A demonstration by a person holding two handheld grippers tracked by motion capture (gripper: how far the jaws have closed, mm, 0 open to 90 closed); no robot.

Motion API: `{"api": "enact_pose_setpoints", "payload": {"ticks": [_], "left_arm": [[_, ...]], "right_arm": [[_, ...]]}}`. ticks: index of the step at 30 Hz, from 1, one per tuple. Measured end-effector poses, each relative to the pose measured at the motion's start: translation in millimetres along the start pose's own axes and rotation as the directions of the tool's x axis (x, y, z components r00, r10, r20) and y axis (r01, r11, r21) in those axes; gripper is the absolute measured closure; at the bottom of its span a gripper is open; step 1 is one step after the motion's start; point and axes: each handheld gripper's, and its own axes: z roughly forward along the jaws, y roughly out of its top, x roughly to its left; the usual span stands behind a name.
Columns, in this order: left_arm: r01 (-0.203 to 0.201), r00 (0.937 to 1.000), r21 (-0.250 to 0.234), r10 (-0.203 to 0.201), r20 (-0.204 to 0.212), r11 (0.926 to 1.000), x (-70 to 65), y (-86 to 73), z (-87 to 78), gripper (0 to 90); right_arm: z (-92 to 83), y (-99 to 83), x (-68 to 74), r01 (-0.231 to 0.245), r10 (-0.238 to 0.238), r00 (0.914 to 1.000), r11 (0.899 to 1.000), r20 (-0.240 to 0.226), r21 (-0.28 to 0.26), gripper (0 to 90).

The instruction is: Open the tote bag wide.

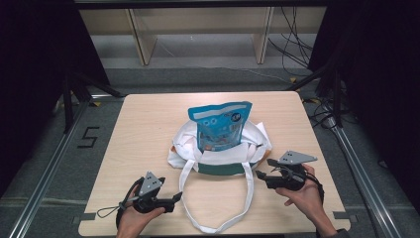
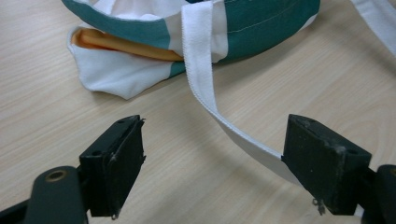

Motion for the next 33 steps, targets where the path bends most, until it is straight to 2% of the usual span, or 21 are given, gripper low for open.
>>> {"api": "enact_pose_setpoints", "payload": {"ticks": [3, 4, 5, 7, 9, 11, 13, 17, 18, 19, 20, 21, 23, 24, 25, 26, 28, 29, 30, 31, 33], "left_arm": [[-0.003, 1.0000, -0.011, 0.003, 0.006, 0.9999, -3.7, -1.7, -1.4, 18.8], [-0.032, 0.9995, -0.005, 0.032, 0.005, 0.9995, -3.2, -2.0, -2.4, 18.8], [-0.001, 1.0000, -0.007, 0.001, 0.004, 1.0000, -5.8, -3.1, -2.5, 18.8], [-0.032, 0.9995, 0.000, 0.032, 0.004, 0.9995, -5.3, -3.5, -4.0, 18.9], [-0.006, 0.9999, -0.002, 0.006, 0.009, 1.0000, -7.6, -4.9, -3.7, 18.9], [-0.027, 0.9996, 0.003, 0.027, 0.007, 0.9996, -8.2, -5.1, -4.6, 18.9], [0.015, 0.9996, -0.008, -0.015, 0.025, 0.9998, -12.4, -6.6, -4.9, 18.9], [-0.004, 0.9994, 0.005, 0.003, 0.036, 1.0000, -16.3, -8.8, -7.4, 18.9], [-0.008, 0.9994, -0.001, 0.008, 0.035, 1.0000, -17.7, -9.2, -7.8, 18.9], [-0.007, 0.9994, 0.004, 0.007, 0.035, 1.0000, -19.1, -10.1, -8.4, 18.8], [-0.017, 0.9993, 0.006, 0.016, 0.034, 0.9998, -20.6, -10.5, -9.1, 18.8], [-0.043, 0.9984, 0.015, 0.042, 0.037, 0.9990, -20.6, -10.8, -10.0, 18.7], [-0.011, 0.9992, 0.008, 0.010, 0.038, 0.9999, -26.5, -12.5, -9.8, 18.7], [-0.027, 0.9988, 0.017, 0.026, 0.042, 0.9995, -26.8, -12.7, -10.5, 18.6], [-0.035, 0.9985, 0.023, 0.034, 0.043, 0.9991, -29.0, -13.3, -11.4, 18.5], [-0.040, 0.9983, 0.027, 0.039, 0.044, 0.9988, -30.6, -14.1, -11.4, 18.4], [-0.048, 0.9978, 0.041, 0.046, 0.049, 0.9980, -33.6, -16.1, -11.6, 18.1], [-0.055, 0.9976, 0.051, 0.053, 0.044, 0.9972, -34.9, -17.1, -12.2, 17.8], [-0.070, 0.9967, 0.058, 0.067, 0.046, 0.9959, -35.6, -17.9, -12.6, 17.6], [-0.057, 0.9978, 0.053, 0.055, 0.038, 0.9970, -37.9, -18.9, -12.3, 17.3], [-0.056, 0.9977, 0.055, 0.054, 0.041, 0.9969, -39.0, -20.5, -13.1, 17.3]], "right_arm": [[-1.3, -6.3, 0.6, -0.004, 0.004, 0.9999, 1.000, 0.015, 0.004, 35.3], [-3.0, -8.0, 0.4, -0.009, 0.009, 0.9999, 1.000, 0.012, 0.019, 35.1], [-3.1, -10.3, 2.1, -0.030, 0.030, 0.9995, 1.000, 0.009, 0.006, 34.8], [-6.5, -13.6, -0.5, -0.011, 0.011, 0.9998, 1.000, 0.018, 0.009, 34.3], [-8.7, -18.6, 1.3, -0.038, 0.038, 0.9991, 0.999, 0.021, 0.016, 34.2], [-10.3, -23.4, 1.6, -0.039, 0.038, 0.9990, 0.999, 0.022, 0.023, 33.7], [-11.0, -28.0, 2.5, -0.046, 0.046, 0.9988, 0.999, 0.019, 0.023, 33.2], [-15.3, -34.6, 7.0, -0.058, 0.058, 0.9981, 0.998, 0.022, 0.026, 33.0], [-16.2, -35.4, 5.9, -0.038, 0.037, 0.9992, 0.999, 0.013, 0.027, 32.7], [-16.1, -37.3, 9.3, -0.065, 0.065, 0.9979, 0.998, 0.007, 0.021, 32.2], [-17.0, -38.1, 7.3, -0.023, 0.023, 0.9997, 1.000, 0.010, 0.021, 32.0], [-18.0, -39.7, 9.2, -0.026, 0.026, 0.9996, 0.999, 0.013, 0.026, 32.0], [-18.9, -42.6, 13.9, -0.035, 0.035, 0.9994, 0.999, 0.006, 0.033, 31.4], [-18.9, -44.4, 17.6, -0.055, 0.056, 0.9984, 0.998, -0.006, 0.039, 31.3], [-19.0, -45.2, 16.3, -0.018, 0.019, 0.9998, 0.999, -0.007, 0.043, 31.3], [-19.9, -46.8, 17.5, -0.012, 0.013, 0.9998, 0.999, -0.013, 0.040, 31.2], [-22.0, -49.4, 21.7, -0.019, 0.020, 0.9996, 0.998, -0.018, 0.054, 30.9], [-23.5, -51.1, 26.2, -0.053, 0.054, 0.9984, 0.997, -0.016, 0.054, 30.8], [-23.9, -51.9, 23.5, -0.012, 0.014, 0.9992, 0.998, -0.036, 0.054, 30.5], [-25.9, -53.9, 28.0, -0.050, 0.052, 0.9982, 0.997, -0.029, 0.063, 29.9], [-28.4, -57.7, 31.1, -0.066, 0.069, 0.9969, 0.995, -0.039, 0.071, 29.9]]}}
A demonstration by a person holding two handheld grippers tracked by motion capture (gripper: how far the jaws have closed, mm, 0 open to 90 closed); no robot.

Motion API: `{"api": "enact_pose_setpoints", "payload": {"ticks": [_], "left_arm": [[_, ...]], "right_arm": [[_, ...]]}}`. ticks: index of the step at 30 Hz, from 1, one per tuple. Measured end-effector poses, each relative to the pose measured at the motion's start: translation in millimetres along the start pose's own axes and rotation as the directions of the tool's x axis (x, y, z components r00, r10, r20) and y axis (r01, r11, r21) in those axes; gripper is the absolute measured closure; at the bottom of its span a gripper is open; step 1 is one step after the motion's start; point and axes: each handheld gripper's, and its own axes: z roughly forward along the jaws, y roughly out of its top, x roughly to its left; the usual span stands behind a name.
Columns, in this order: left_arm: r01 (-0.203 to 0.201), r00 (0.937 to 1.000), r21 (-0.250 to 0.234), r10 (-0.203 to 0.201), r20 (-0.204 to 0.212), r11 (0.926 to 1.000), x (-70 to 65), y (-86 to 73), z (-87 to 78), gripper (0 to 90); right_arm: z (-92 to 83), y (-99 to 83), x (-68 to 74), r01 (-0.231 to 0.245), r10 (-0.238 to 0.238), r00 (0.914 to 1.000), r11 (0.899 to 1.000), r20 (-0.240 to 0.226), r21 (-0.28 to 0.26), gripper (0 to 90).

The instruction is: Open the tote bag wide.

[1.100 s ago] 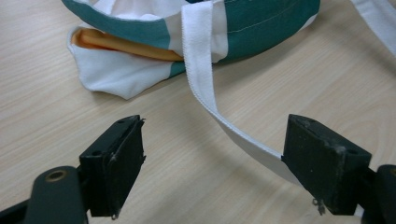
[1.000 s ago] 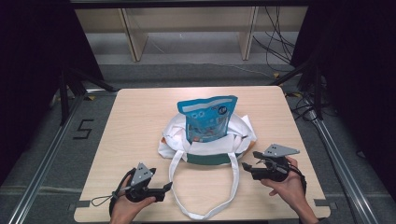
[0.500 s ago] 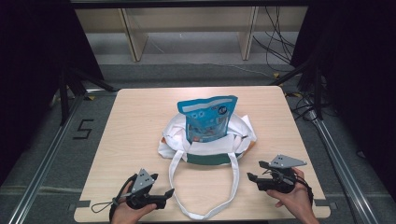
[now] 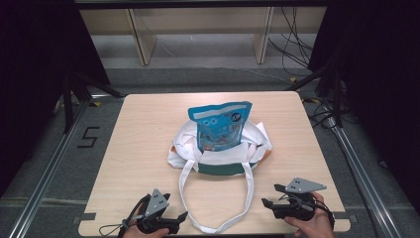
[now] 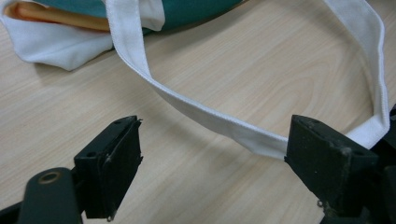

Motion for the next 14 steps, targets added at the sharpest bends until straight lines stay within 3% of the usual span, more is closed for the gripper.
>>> {"api": "enact_pose_setpoints", "payload": {"ticks": [1, 2, 5, 7, 8, 10, 13, 14], "left_arm": [[-0.005, 1.0000, 0.011, 0.005, 0.002, 0.9999, -0.8, 0.0, -1.2, 17.2], [-0.007, 0.9999, 0.004, 0.007, 0.008, 1.0000, -2.1, -0.8, -1.0, 17.2], [-0.018, 0.9998, 0.013, 0.017, 0.008, 0.9998, -3.4, -1.6, 0.0, 17.3], [-0.047, 0.9989, 0.020, 0.047, -0.004, 0.9987, -0.1, -1.1, 0.2, 17.2], [-0.008, 1.0000, 0.014, 0.008, -0.002, 0.9999, -1.8, -1.8, 0.6, 17.2], [-0.034, 0.9994, 0.014, 0.034, -0.007, 0.9993, -0.2, -1.2, 0.2, 17.2], [-0.015, 0.9999, 0.015, 0.016, -0.006, 0.9998, -1.2, -1.8, 1.0, 17.2], [-0.016, 0.9998, 0.020, 0.016, -0.009, 0.9997, -1.3, -1.6, 0.6, 17.2]], "right_arm": [[-0.3, -2.0, 1.0, 0.000, 0.000, 1.0000, 1.000, 0.000, 0.001, 29.9], [-0.3, -2.9, -1.9, 0.045, -0.045, 0.9990, 0.999, -0.003, -0.003, 29.9], [-3.0, -6.2, 2.2, 0.010, -0.010, 0.9999, 1.000, -0.004, 0.008, 29.9], [-1.7, -7.0, -1.5, 0.045, -0.045, 0.9989, 0.999, -0.012, -0.001, 29.9], [-2.8, -7.8, -0.2, 0.025, -0.025, 0.9997, 1.000, 0.001, 0.009, 29.8], [-2.2, -8.5, 0.9, 0.013, -0.013, 0.9999, 1.000, -0.009, 0.018, 29.7], [-1.6, -8.3, -1.1, 0.043, -0.043, 0.9991, 0.999, -0.001, 0.014, 29.6], [-2.0, -8.6, 0.5, 0.028, -0.028, 0.9996, 0.999, 0.000, 0.022, 29.6]]}}
